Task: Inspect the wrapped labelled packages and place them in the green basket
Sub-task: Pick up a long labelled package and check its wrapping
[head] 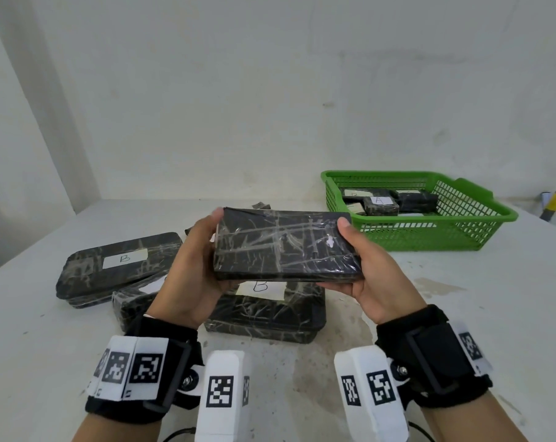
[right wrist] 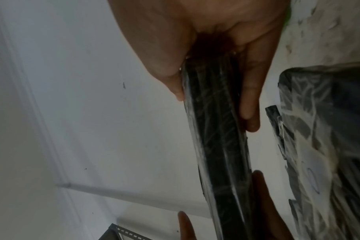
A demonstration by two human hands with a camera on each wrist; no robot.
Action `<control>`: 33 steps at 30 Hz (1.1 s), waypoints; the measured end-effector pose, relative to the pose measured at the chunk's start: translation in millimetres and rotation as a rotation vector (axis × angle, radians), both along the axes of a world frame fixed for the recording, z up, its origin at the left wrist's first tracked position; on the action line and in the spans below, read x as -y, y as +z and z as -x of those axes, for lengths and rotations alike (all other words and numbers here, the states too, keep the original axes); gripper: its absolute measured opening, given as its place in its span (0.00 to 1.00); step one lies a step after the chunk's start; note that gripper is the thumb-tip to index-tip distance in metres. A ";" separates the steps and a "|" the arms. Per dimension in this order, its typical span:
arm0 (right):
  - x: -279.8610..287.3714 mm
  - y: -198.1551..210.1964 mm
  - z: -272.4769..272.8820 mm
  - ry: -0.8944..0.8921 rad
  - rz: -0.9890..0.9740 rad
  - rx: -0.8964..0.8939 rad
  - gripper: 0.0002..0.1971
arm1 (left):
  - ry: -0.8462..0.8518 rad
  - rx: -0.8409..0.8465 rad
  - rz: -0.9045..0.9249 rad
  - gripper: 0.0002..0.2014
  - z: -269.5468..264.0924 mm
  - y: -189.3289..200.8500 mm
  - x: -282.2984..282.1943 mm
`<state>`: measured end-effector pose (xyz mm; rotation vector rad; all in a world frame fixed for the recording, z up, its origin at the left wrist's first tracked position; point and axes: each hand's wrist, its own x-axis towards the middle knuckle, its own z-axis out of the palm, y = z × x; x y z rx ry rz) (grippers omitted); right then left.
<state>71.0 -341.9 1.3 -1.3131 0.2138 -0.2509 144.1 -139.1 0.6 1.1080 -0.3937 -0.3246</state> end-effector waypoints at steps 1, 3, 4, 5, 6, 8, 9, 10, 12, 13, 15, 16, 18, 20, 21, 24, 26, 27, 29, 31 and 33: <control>0.0 -0.3 -0.7 -0.004 0.007 -0.006 0.15 | 0.001 -0.016 -0.026 0.30 0.4 1.1 0.9; -0.7 -0.8 -0.7 0.003 0.024 -0.009 0.15 | 0.038 -0.045 -0.063 0.29 -0.6 0.0 2.8; -0.7 -1.0 -0.7 0.007 0.037 -0.005 0.15 | 0.069 -0.048 -0.090 0.25 -0.6 -0.2 4.7; -1.2 -0.2 -0.6 0.002 0.047 -0.001 0.15 | 0.091 -0.038 -0.124 0.20 -0.7 -0.3 6.6; -1.2 0.5 -0.3 -0.020 0.050 0.004 0.14 | 0.097 -0.028 -0.154 0.18 0.8 0.2 8.5; 0.5 1.5 -0.2 -0.071 0.042 0.024 0.15 | 0.085 -0.011 -0.193 0.17 1.0 -2.7 11.2; 1.5 2.2 0.2 -0.080 0.032 0.035 0.17 | 0.082 -0.011 -0.198 0.17 1.8 -2.5 11.7; 2.2 2.6 0.8 -0.076 0.022 0.040 0.21 | 0.078 -0.014 -0.200 0.17 3.3 -0.9 11.4; 3.3 2.1 1.0 -0.069 0.012 0.027 0.26 | 0.053 -0.029 -0.200 0.16 4.6 1.5 10.6; 3.2 1.8 0.6 -0.077 0.010 0.019 0.25 | 0.050 -0.042 -0.193 0.16 5.0 1.8 10.3; 3.4 0.3 -1.2 -0.102 0.006 0.015 0.22 | 0.055 -0.070 -0.170 0.20 6.2 2.3 8.1; 3.2 -0.6 -2.1 -0.110 0.000 0.018 0.20 | 0.051 -0.082 -0.175 0.28 7.3 3.0 7.6; 1.9 -1.5 -2.9 -0.109 -0.005 0.012 0.19 | 0.054 -0.094 -0.215 0.39 6.5 0.5 8.6; 1.3 -2.6 -3.1 -0.096 0.016 -0.009 0.20 | 0.103 -0.096 -0.245 0.31 6.7 0.7 11.5; 0.9 -2.3 -2.9 -0.090 0.035 -0.022 0.21 | 0.121 -0.088 -0.262 0.26 5.7 0.4 13.2; 0.2 -1.7 -2.1 -0.057 0.075 -0.053 0.27 | 0.156 -0.062 -0.302 0.24 4.5 -0.4 15.7; -2.1 -2.7 -1.6 -0.032 0.089 -0.060 0.32 | 0.145 -0.061 -0.292 0.23 4.3 0.0 14.7; -3.0 -3.2 -2.3 -0.044 0.092 -0.060 0.32 | 0.135 -0.063 -0.280 0.23 3.7 -0.7 14.4; -3.0 -4.2 -4.3 -0.089 0.087 -0.062 0.28 | 0.096 -0.044 -0.242 0.21 5.3 0.0 14.1; -1.4 -5.7 -5.2 -0.103 0.068 -0.069 0.23 | 0.064 -0.020 -0.219 0.24 8.1 0.2 14.4; -1.1 -6.6 -4.7 -0.103 0.063 -0.070 0.24 | 0.085 -0.031 -0.196 0.28 6.4 -2.7 14.6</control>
